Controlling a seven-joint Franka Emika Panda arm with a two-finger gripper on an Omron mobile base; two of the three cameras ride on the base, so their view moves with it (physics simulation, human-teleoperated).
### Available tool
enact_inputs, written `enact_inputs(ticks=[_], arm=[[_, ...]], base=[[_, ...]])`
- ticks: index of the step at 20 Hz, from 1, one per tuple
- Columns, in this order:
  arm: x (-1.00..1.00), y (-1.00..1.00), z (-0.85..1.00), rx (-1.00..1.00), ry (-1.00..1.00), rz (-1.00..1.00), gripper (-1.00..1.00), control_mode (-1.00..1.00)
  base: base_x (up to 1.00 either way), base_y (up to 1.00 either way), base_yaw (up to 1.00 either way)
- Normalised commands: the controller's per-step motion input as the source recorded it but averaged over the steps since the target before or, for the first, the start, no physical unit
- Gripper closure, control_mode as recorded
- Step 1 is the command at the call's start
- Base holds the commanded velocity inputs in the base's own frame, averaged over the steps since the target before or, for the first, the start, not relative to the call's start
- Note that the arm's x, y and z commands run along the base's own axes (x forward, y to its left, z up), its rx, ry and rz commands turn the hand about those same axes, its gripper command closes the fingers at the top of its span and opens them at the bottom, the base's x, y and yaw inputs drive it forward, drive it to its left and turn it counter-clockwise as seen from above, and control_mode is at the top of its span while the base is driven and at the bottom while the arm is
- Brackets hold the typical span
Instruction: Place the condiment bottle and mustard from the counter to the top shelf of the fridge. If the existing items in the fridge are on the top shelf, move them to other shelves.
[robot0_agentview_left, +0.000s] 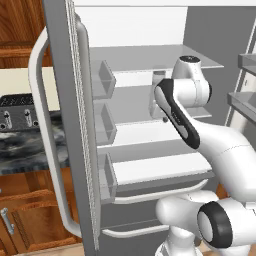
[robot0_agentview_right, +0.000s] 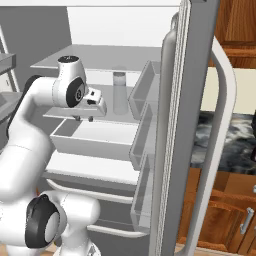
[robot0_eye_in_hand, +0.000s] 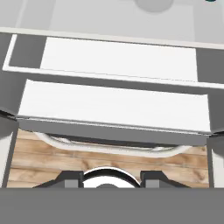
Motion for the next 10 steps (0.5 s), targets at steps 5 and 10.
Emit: enact_inputs(ticks=[5, 10], arm=[[-0.17, 0.0, 0.0, 0.0, -0.02, 0.0, -1.0, -1.0], [-0.58, 0.01, 0.0, 0.0, -0.11, 0.0, -1.0, -1.0]], base=[[0.0, 0.0, 0.0], [0.0, 0.0, 0.0]])
